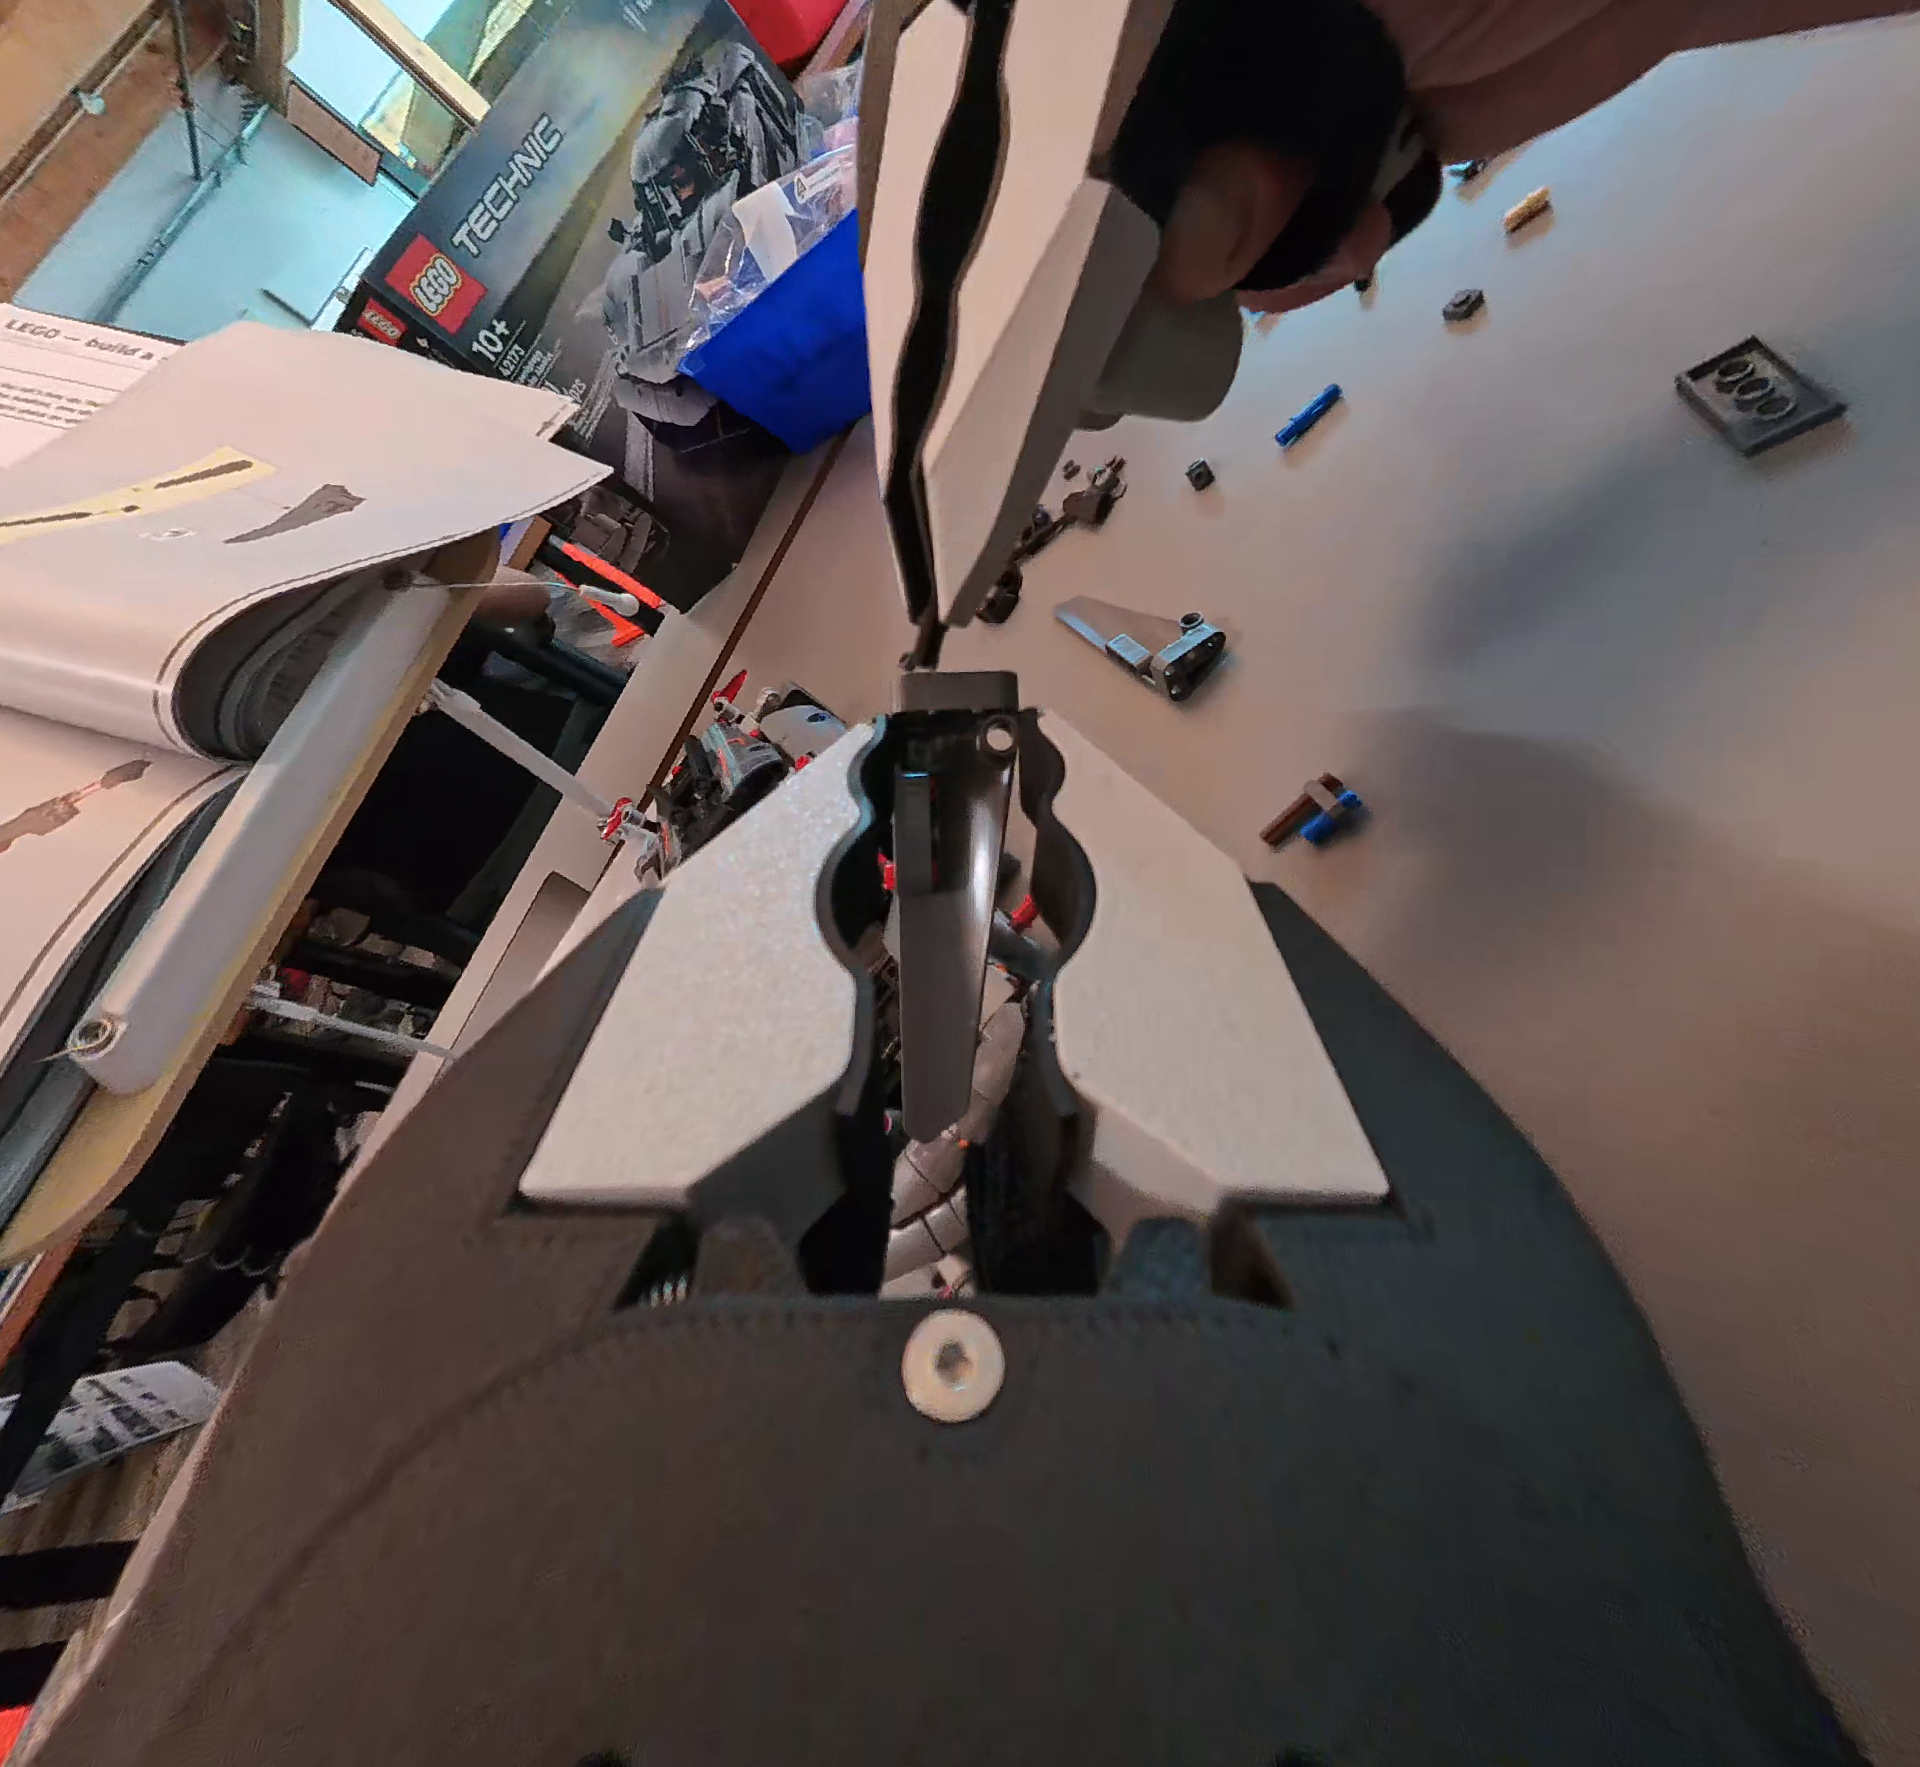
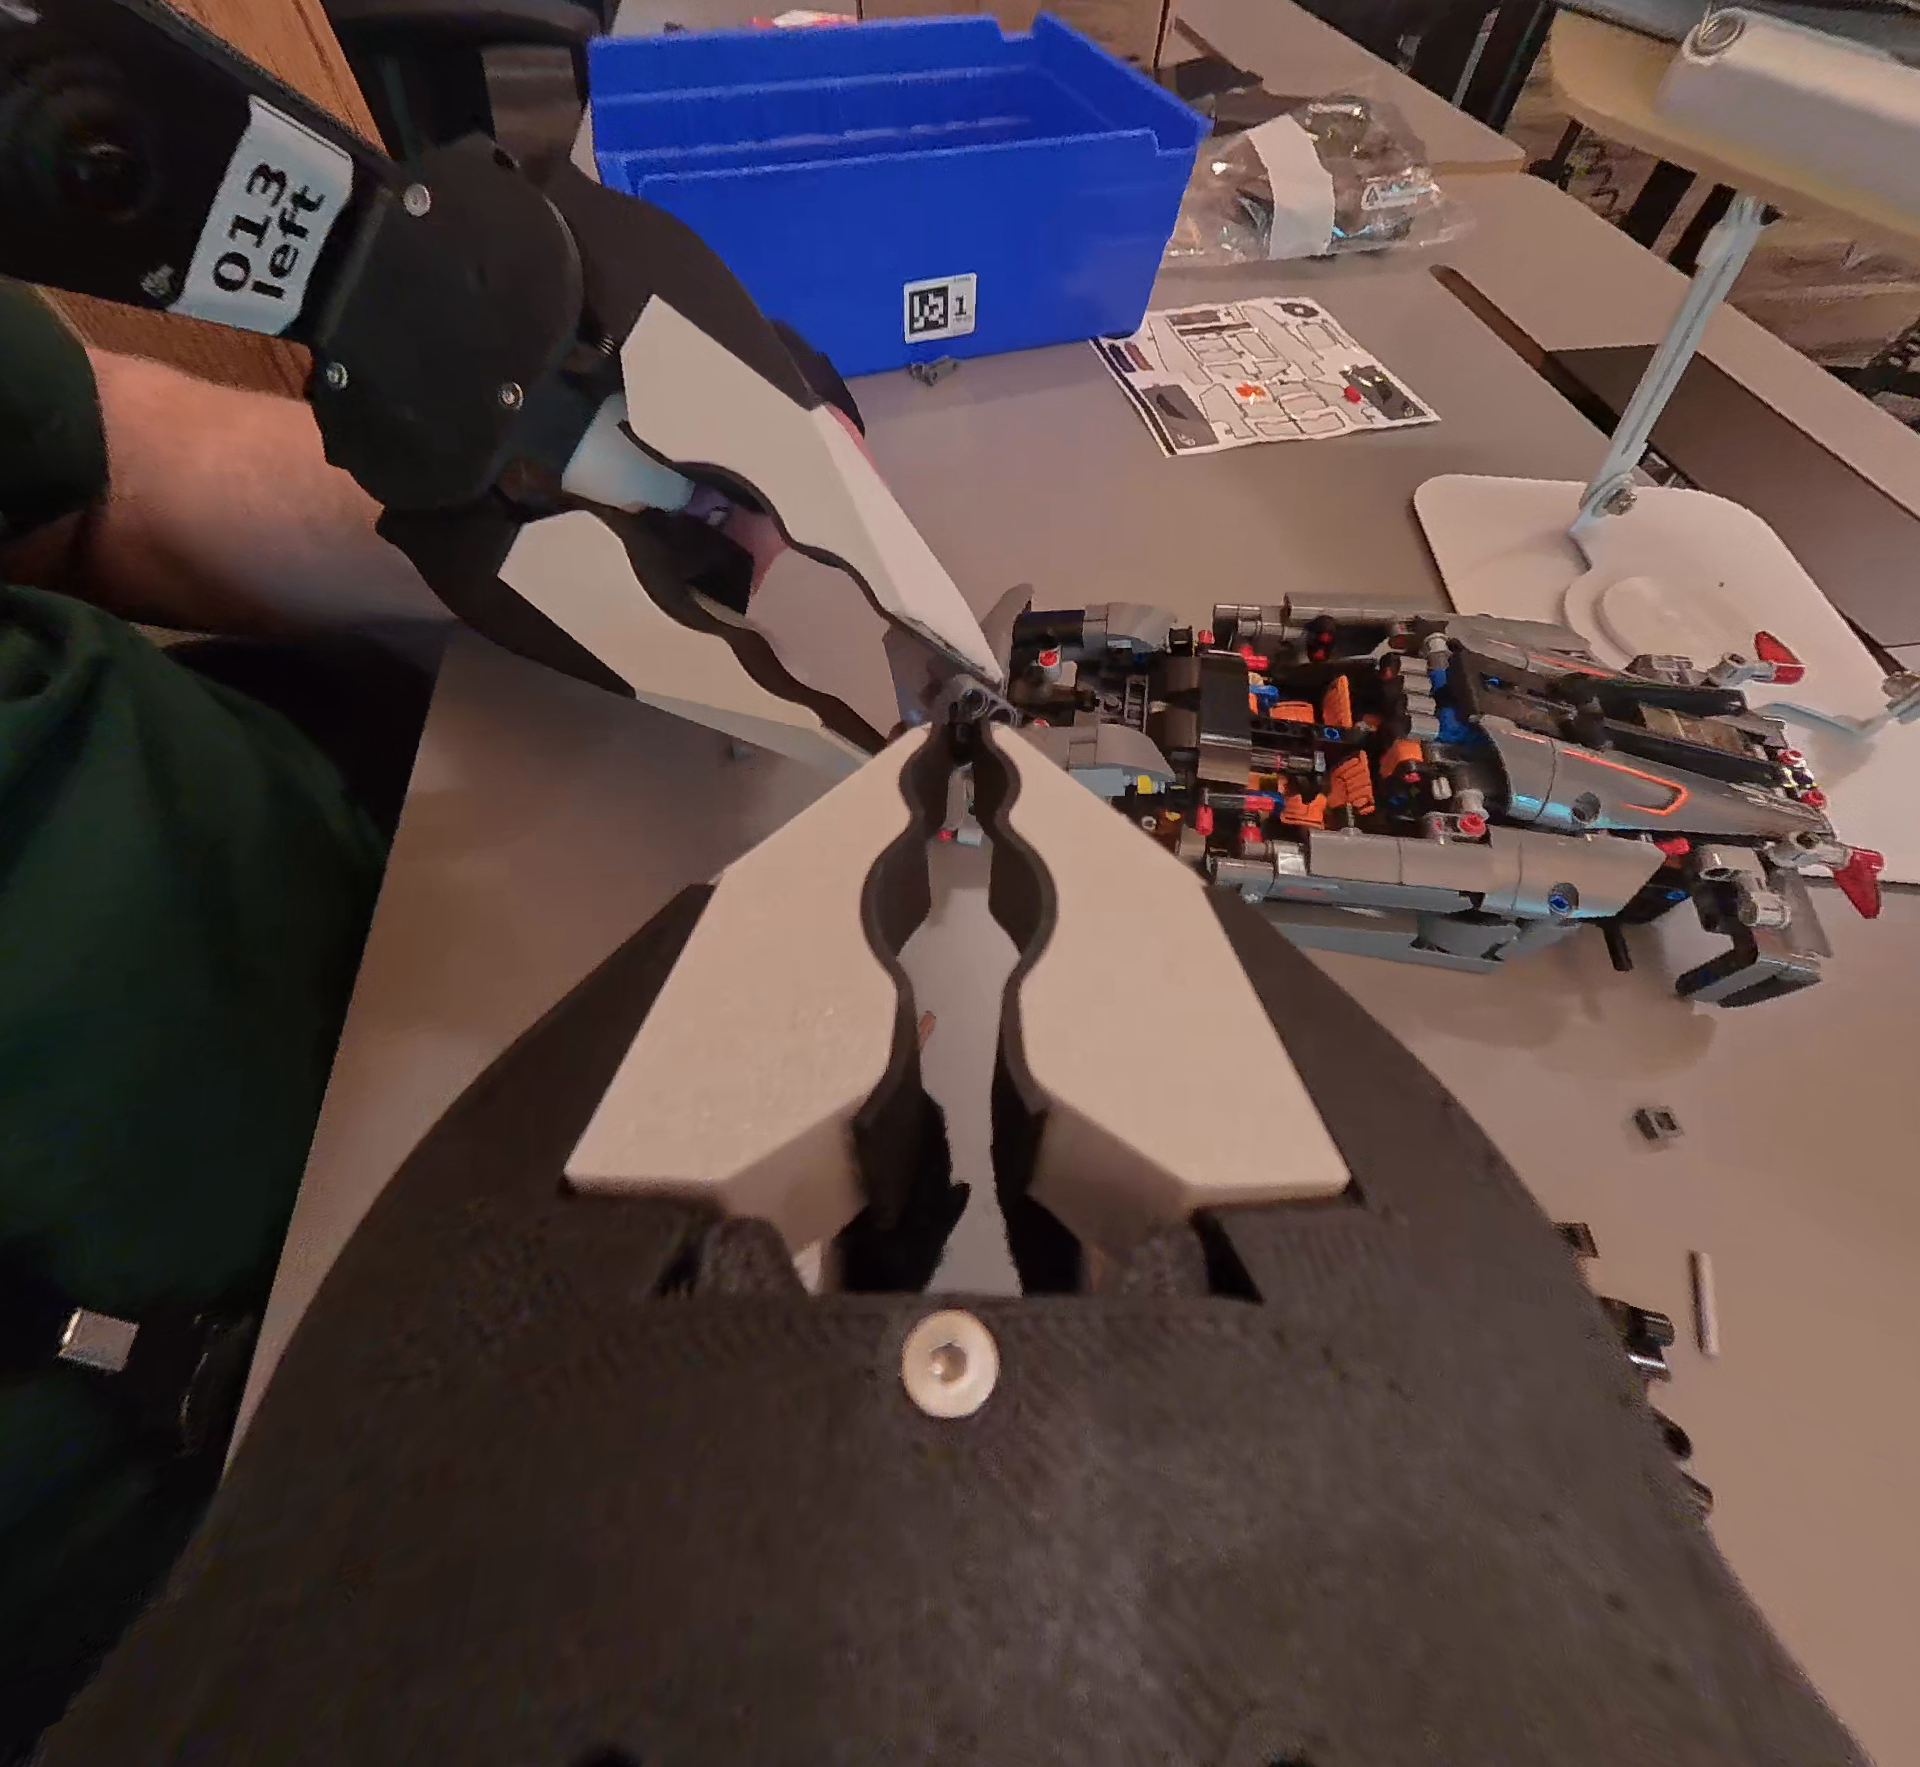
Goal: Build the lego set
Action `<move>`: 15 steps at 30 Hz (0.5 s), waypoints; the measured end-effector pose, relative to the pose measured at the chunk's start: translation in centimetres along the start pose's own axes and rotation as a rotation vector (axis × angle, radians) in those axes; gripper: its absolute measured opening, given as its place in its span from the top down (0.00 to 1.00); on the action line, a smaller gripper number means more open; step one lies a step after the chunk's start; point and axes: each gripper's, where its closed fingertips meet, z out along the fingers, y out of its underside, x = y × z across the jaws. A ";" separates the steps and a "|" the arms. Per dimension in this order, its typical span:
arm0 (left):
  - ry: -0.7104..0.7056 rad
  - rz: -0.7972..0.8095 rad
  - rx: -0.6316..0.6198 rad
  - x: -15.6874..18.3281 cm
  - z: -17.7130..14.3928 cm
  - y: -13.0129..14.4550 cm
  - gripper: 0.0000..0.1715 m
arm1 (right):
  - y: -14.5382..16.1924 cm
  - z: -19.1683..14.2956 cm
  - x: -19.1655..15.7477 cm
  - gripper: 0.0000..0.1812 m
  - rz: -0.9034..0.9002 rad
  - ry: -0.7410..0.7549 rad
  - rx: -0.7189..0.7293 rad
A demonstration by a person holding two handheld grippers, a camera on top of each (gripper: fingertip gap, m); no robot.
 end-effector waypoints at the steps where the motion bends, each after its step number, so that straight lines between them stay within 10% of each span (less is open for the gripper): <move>1: 0.003 0.004 -0.004 0.1 0.0 0.1 0.87 | 0.1 0.1 0.0 0.99 -0.004 0.002 -0.008; 15: -0.010 0.006 -0.007 -0.1 0.2 0.1 0.87 | 0.9 0.2 0.8 0.99 0.006 0.017 -0.006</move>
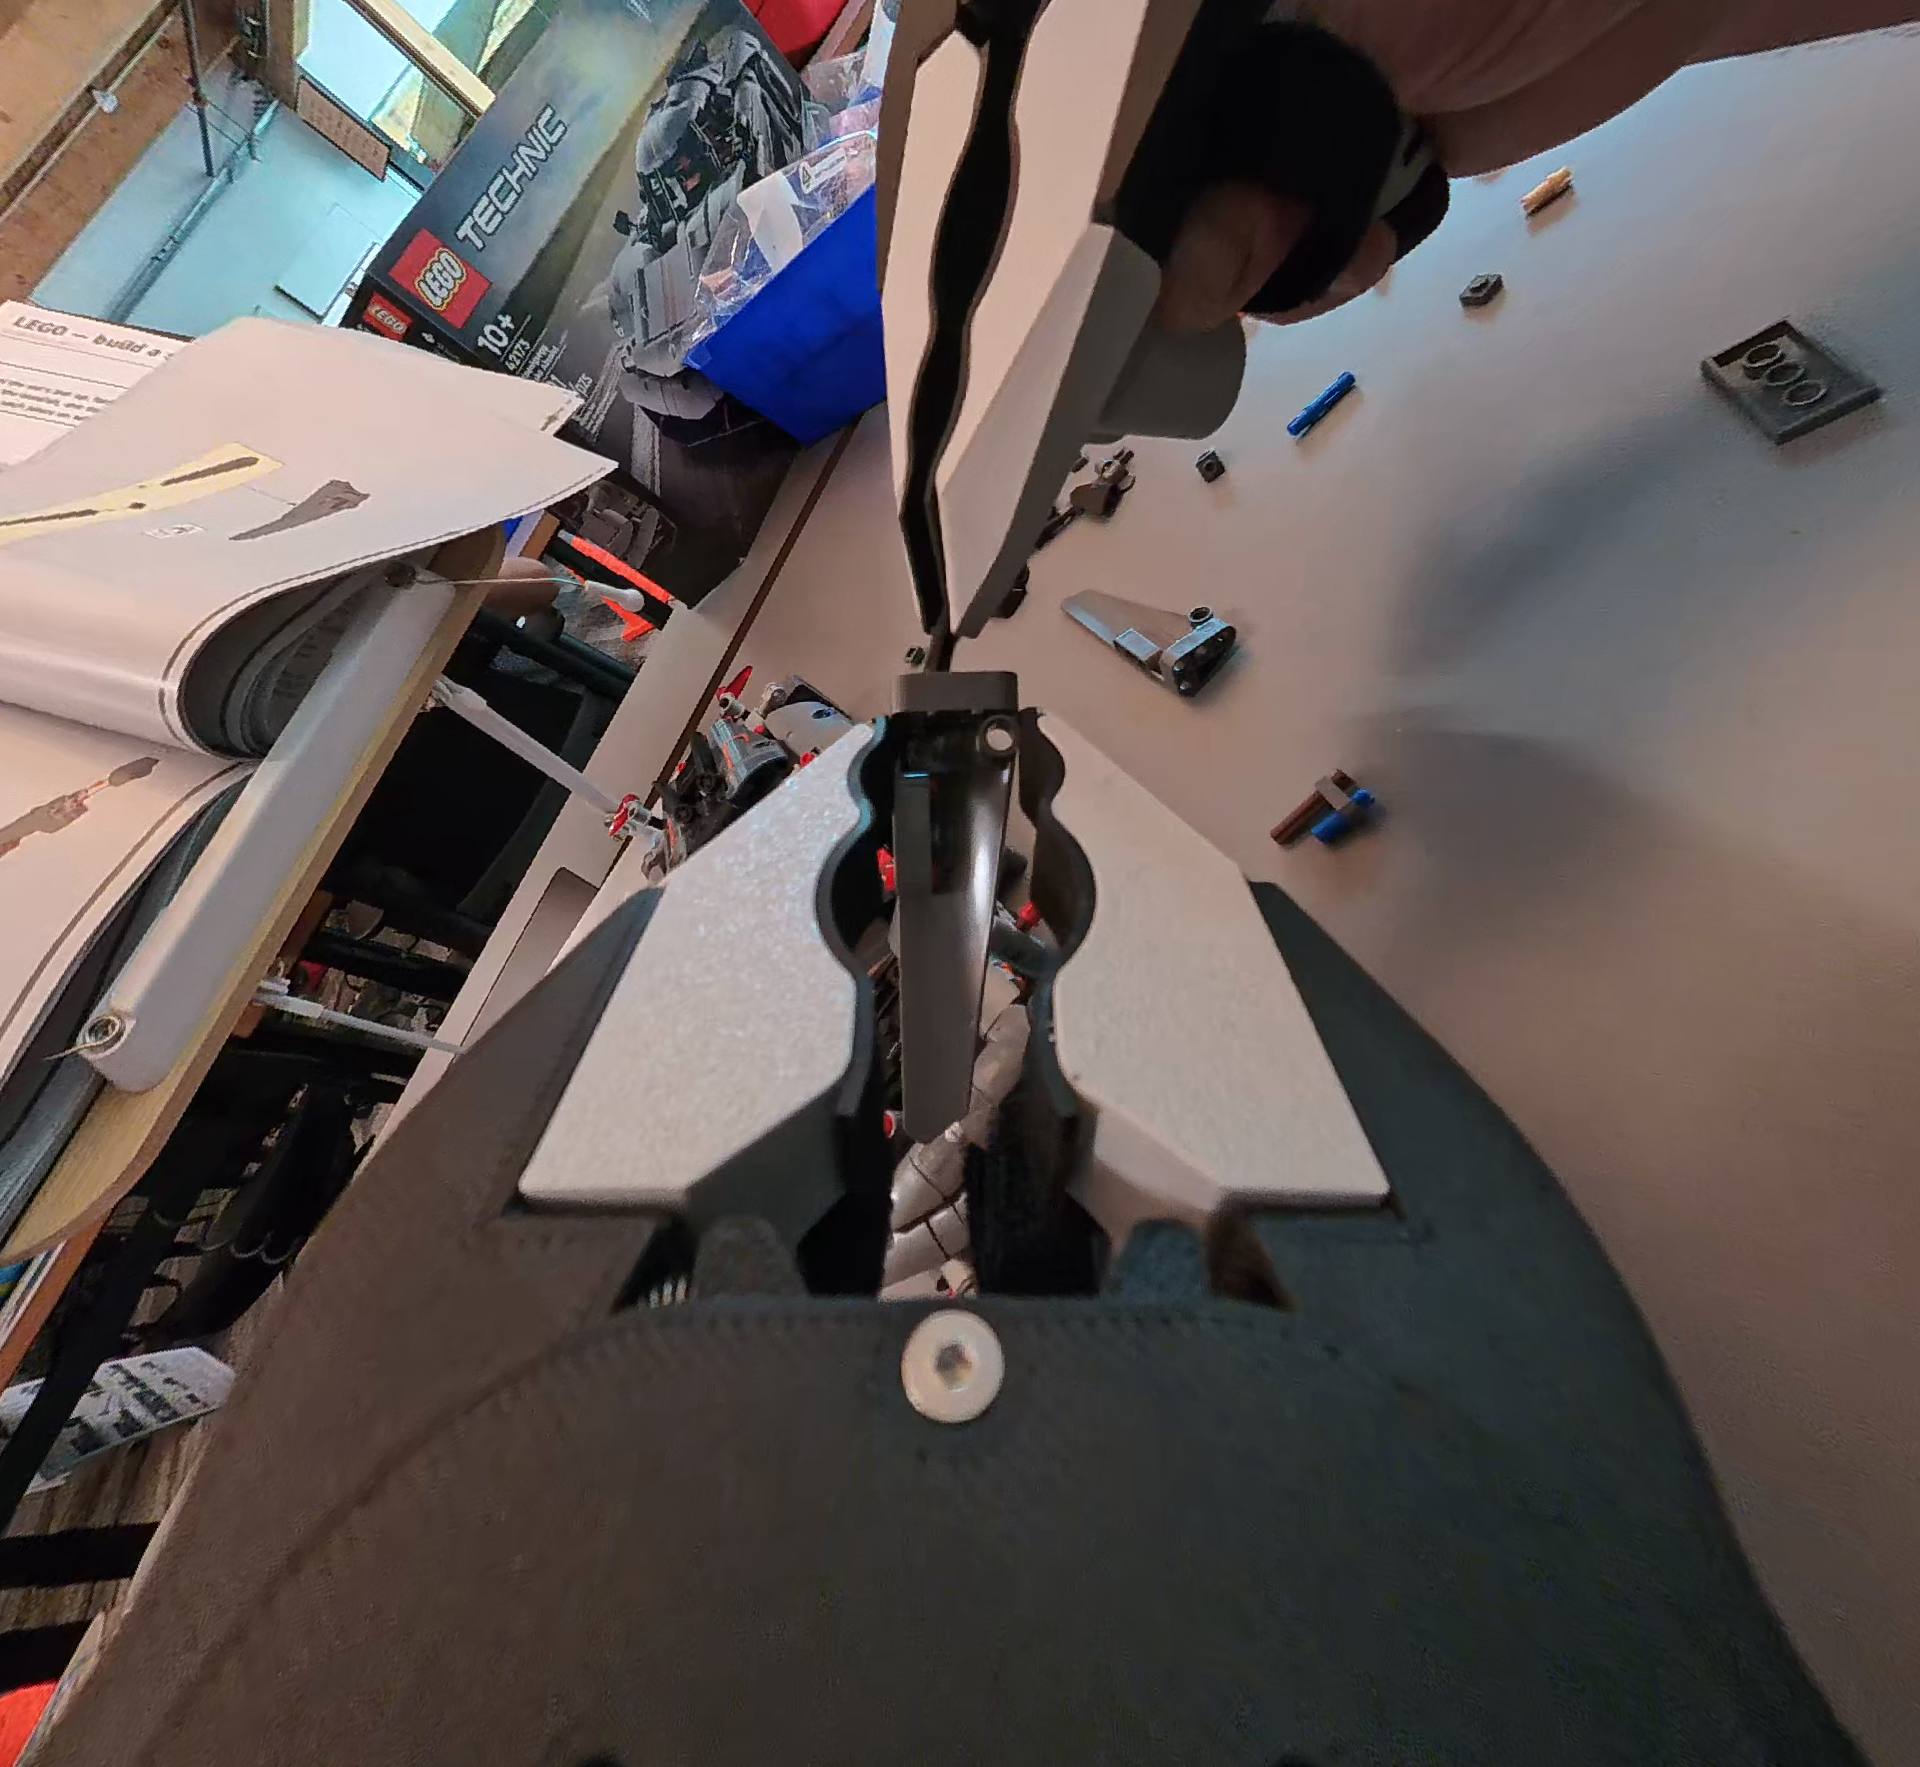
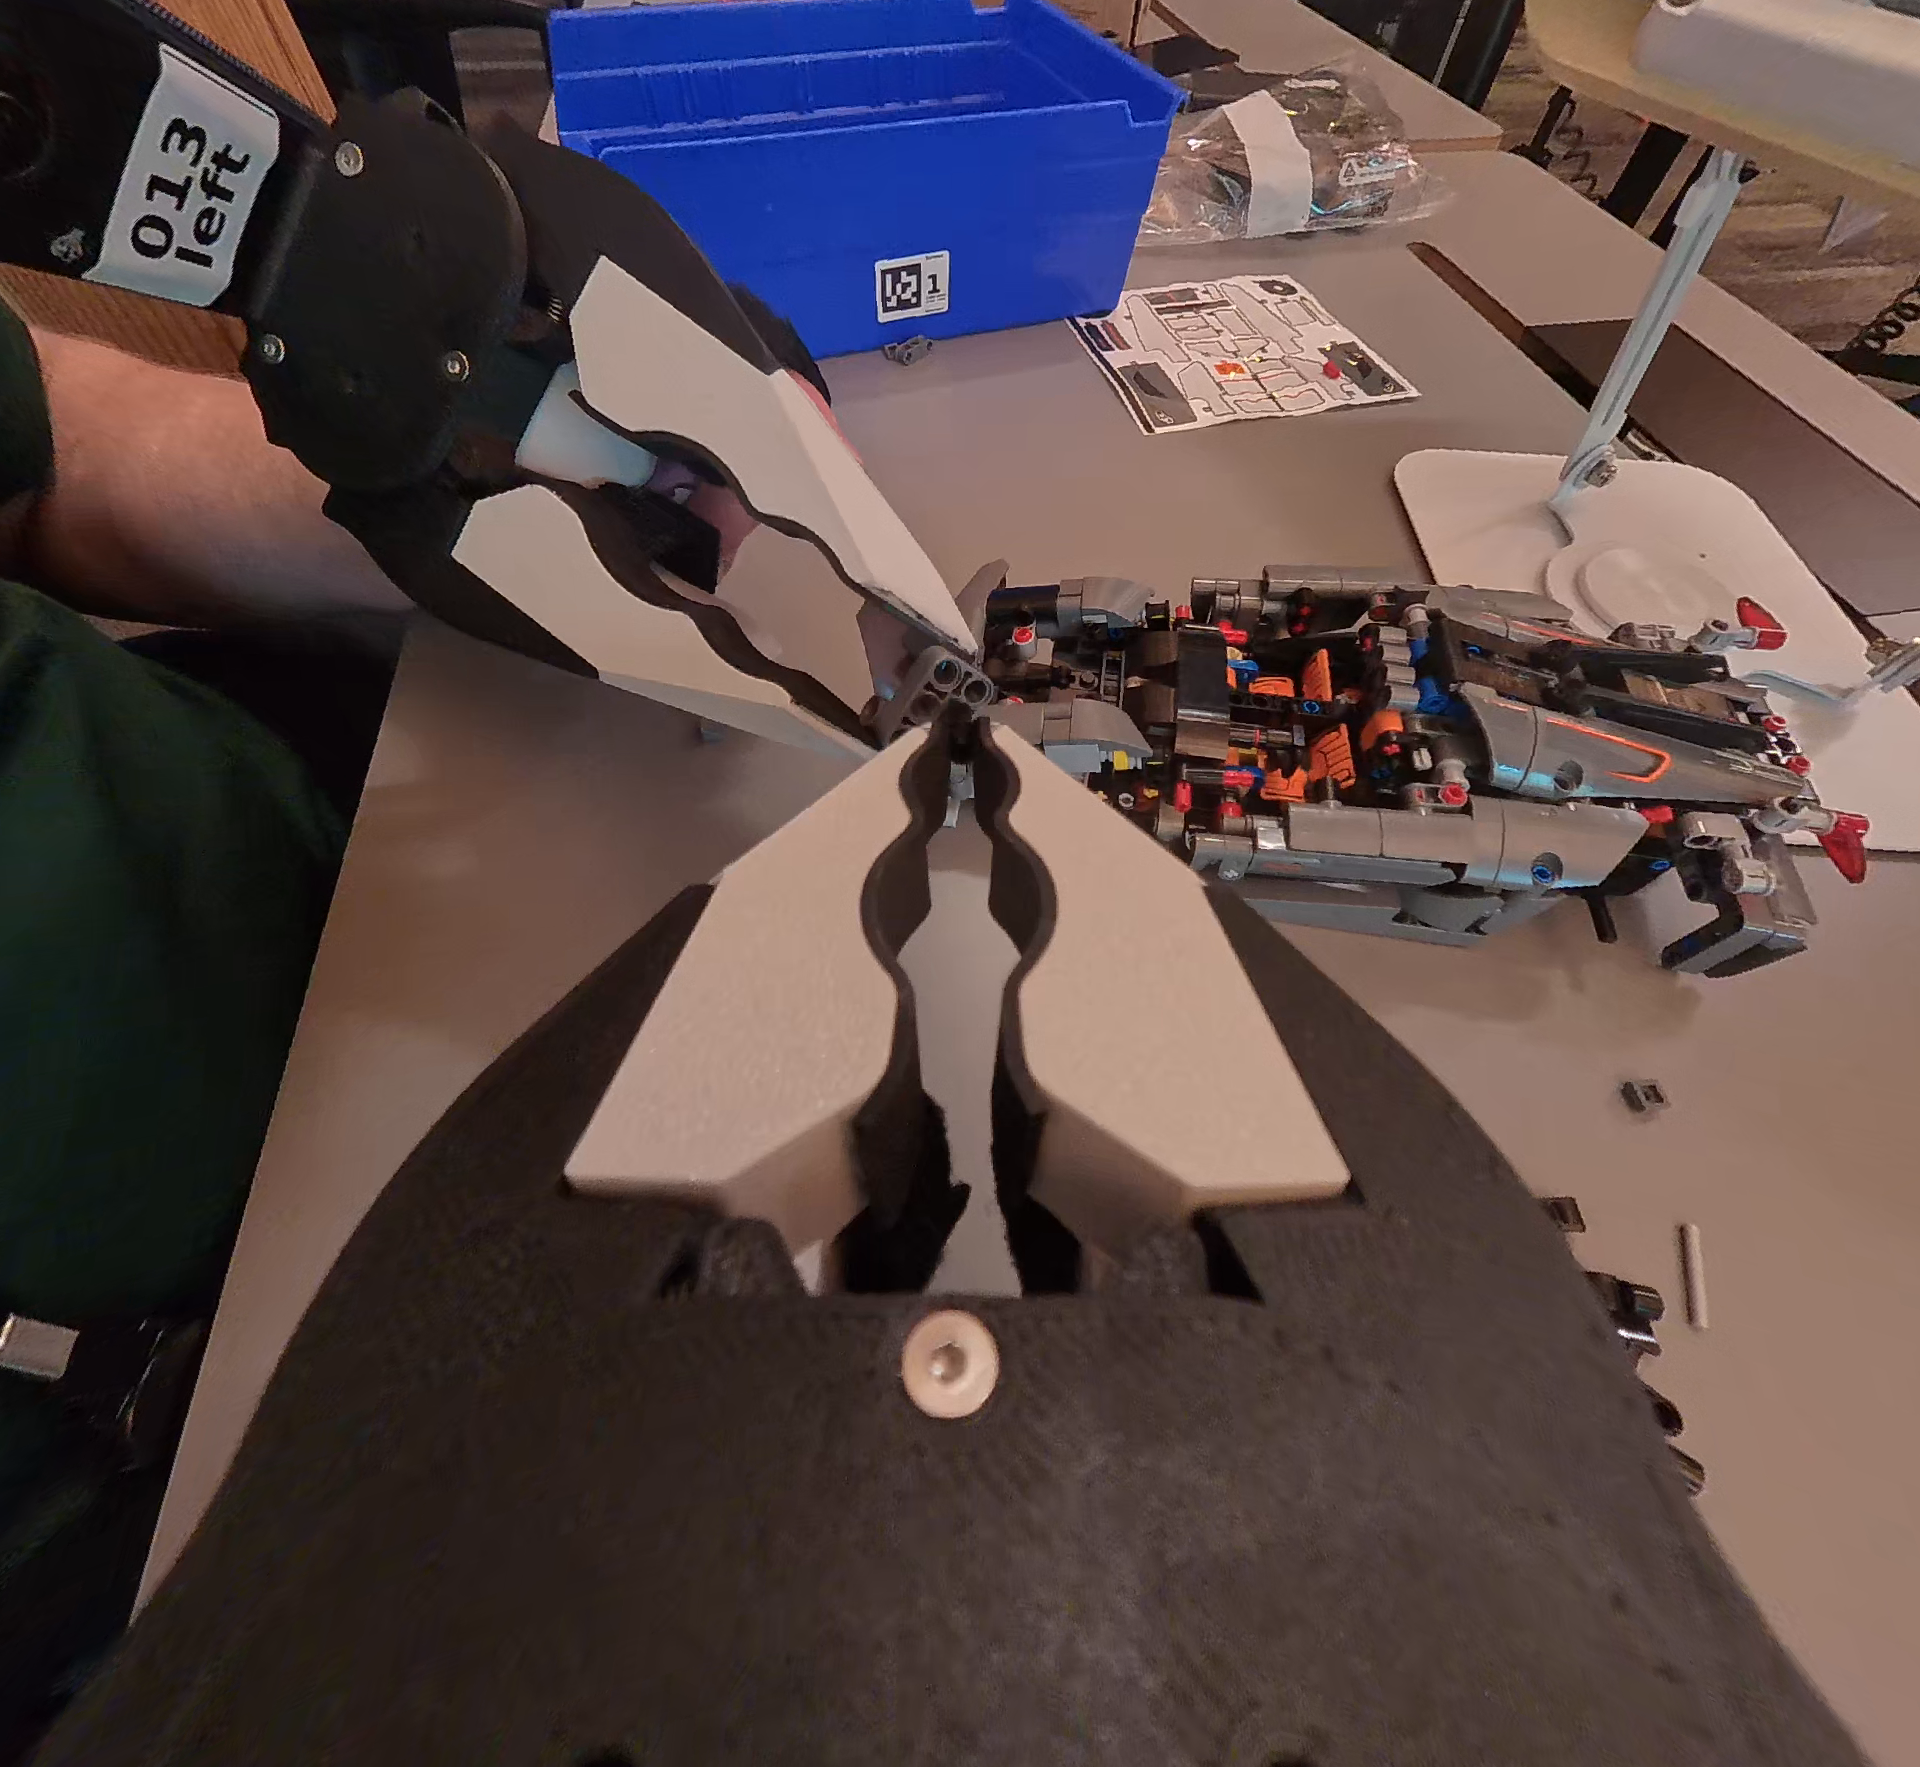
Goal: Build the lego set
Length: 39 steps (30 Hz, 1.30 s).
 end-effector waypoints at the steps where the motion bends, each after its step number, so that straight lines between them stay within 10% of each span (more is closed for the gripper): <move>1: -0.001 0.002 0.002 0.0 0.0 0.0 0.87 | 0.0 0.0 0.0 0.99 0.001 0.000 0.003; 39: -0.049 -0.011 0.032 -0.8 -0.3 -0.6 0.87 | 0.2 -0.4 0.8 0.99 0.039 -0.003 0.061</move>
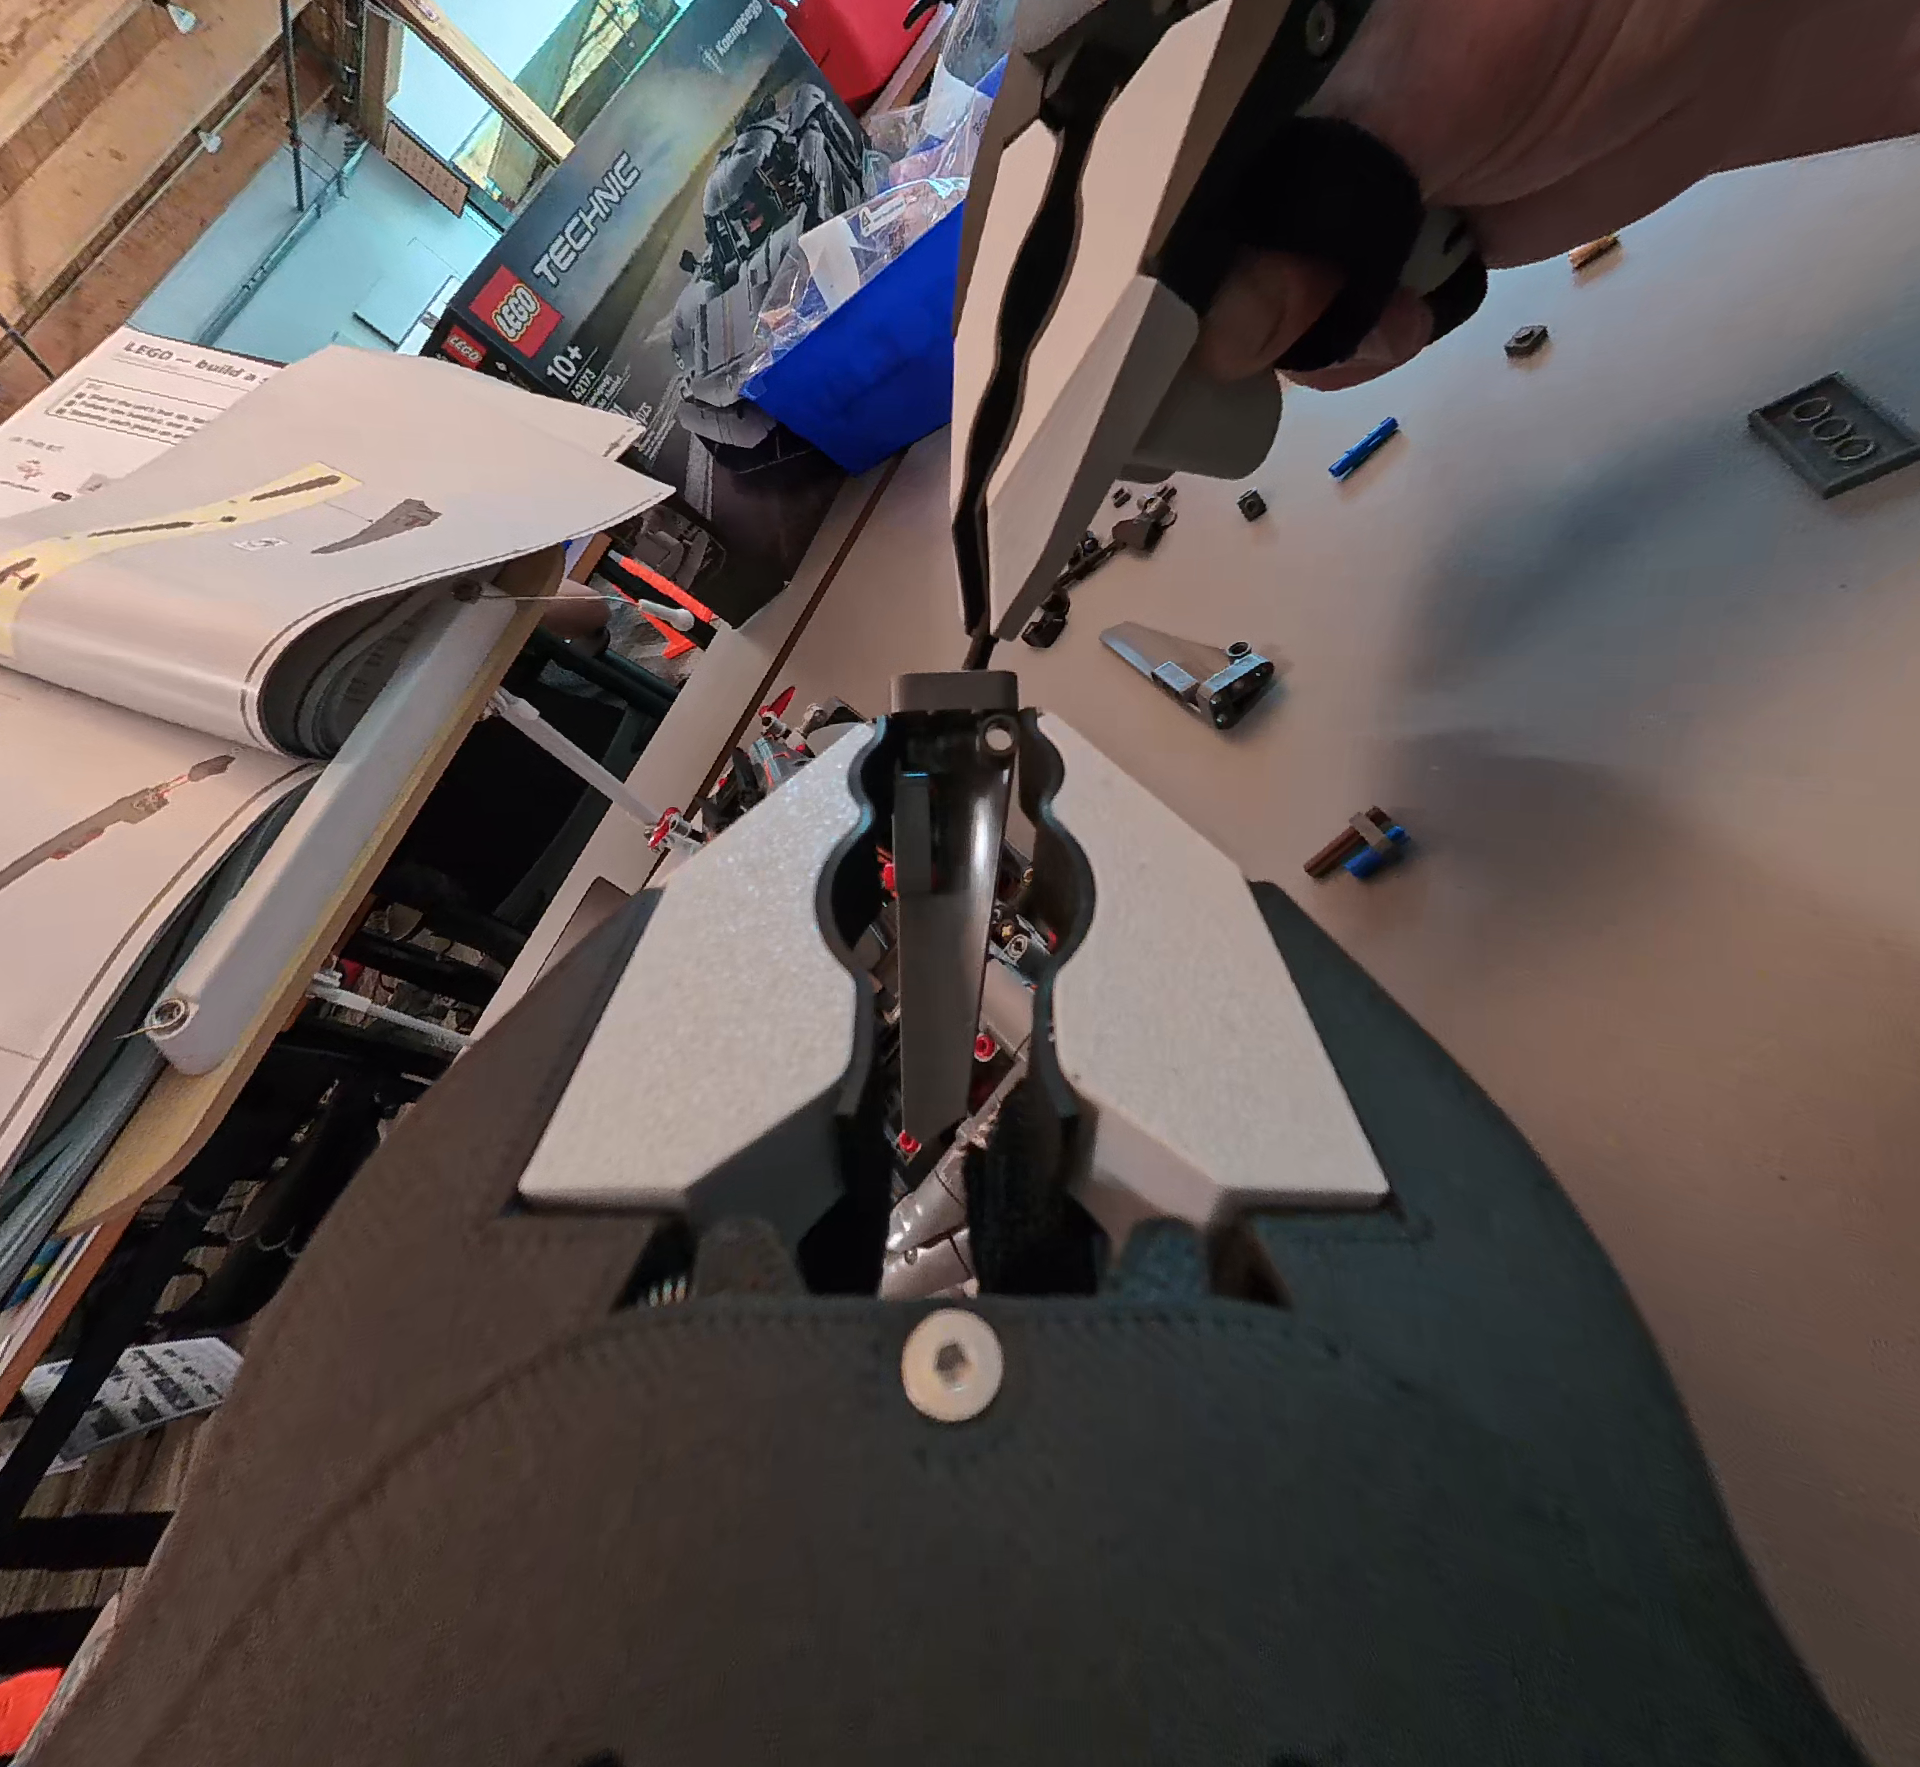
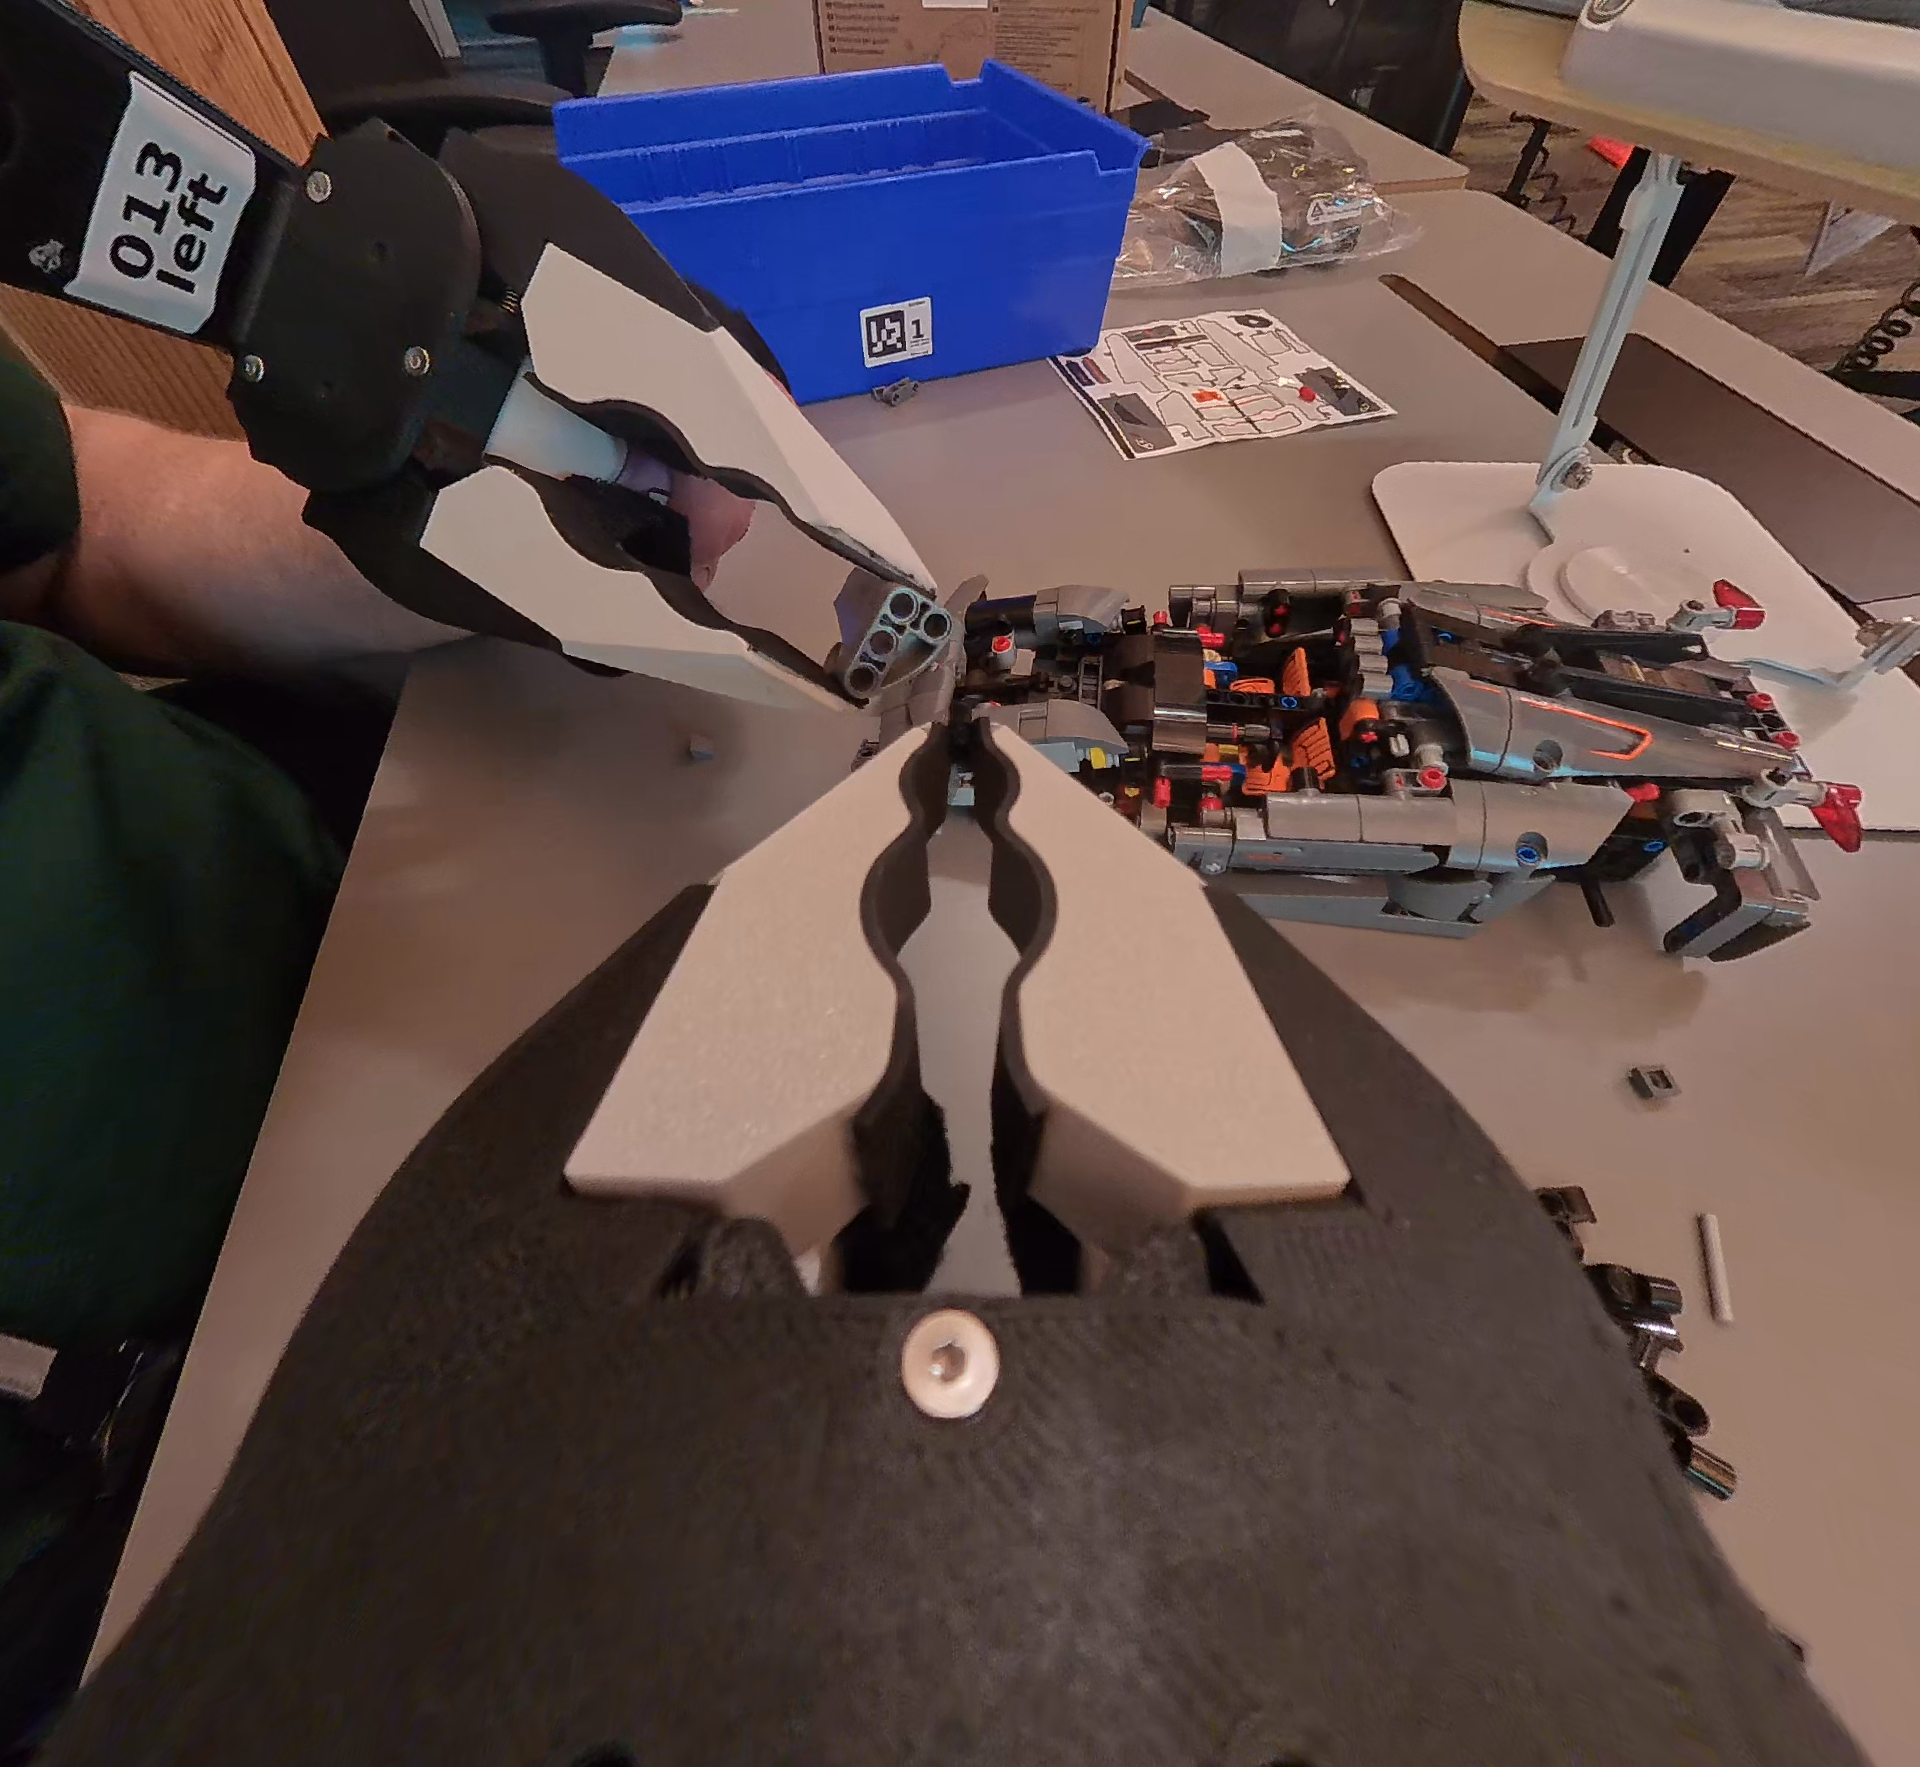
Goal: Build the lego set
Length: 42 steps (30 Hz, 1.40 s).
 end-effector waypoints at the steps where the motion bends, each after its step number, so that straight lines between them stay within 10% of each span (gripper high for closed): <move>1: 0.002 0.000 0.000 0.0 0.0 0.0 0.87 | 0.0 0.0 -0.1 0.99 -0.002 -0.004 0.001; 42: 0.176 0.035 0.030 2.2 -0.6 -0.8 0.88 | 0.0 -0.4 -1.8 0.99 0.002 -0.164 0.043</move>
